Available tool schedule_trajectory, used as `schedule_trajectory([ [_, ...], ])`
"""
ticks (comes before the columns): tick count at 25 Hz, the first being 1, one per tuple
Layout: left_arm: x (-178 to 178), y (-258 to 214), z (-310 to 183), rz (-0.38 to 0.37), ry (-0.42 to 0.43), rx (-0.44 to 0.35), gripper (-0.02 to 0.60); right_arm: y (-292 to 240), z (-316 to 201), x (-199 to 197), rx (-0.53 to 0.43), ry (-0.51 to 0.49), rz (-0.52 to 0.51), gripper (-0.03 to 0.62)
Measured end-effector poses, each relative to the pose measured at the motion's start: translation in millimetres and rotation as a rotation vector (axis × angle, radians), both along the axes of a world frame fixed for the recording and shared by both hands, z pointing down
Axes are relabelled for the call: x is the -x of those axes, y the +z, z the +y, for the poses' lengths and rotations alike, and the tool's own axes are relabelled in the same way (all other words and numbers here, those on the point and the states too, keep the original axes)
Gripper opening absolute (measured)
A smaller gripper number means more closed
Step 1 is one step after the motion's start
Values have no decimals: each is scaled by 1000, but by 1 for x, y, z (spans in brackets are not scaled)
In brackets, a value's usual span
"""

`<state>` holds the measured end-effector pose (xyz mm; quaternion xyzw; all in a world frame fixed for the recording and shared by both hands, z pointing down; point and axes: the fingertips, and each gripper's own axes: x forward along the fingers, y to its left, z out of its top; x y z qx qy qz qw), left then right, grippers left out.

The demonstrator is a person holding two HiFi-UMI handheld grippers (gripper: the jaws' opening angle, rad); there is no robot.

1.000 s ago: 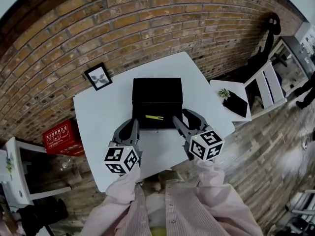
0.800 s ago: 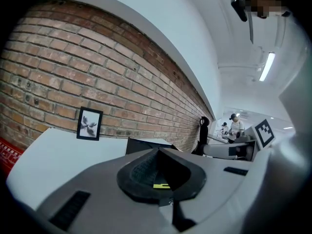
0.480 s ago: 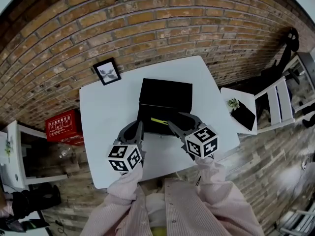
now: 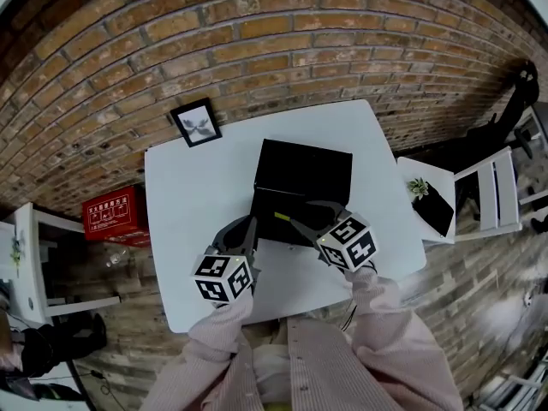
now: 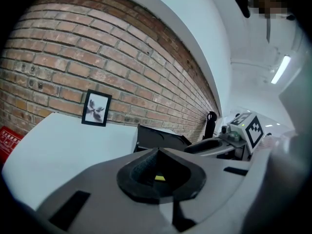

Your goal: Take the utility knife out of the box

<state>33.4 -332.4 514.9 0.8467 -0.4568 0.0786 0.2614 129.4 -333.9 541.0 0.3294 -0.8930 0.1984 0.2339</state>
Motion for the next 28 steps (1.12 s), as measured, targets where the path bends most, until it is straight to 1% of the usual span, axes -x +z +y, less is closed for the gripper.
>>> schedule_trajectory([
  [6,-7,12,-10,10,27,25,-8,25,-3,16,59,-138,123,167],
  [11,-13,21,-12,14,36,42,-8,51,1,20,124,-216,232,166],
  [18,-15,29,-9,13,33,59,-8,77,5,19,173,-266,368,166],
  [25,-10,31,-9,20,10,63,-8,90,9,21,197,-295,423,164],
  [28,-9,32,-7,22,5,67,-8,93,9,21,194,-300,440,150],
])
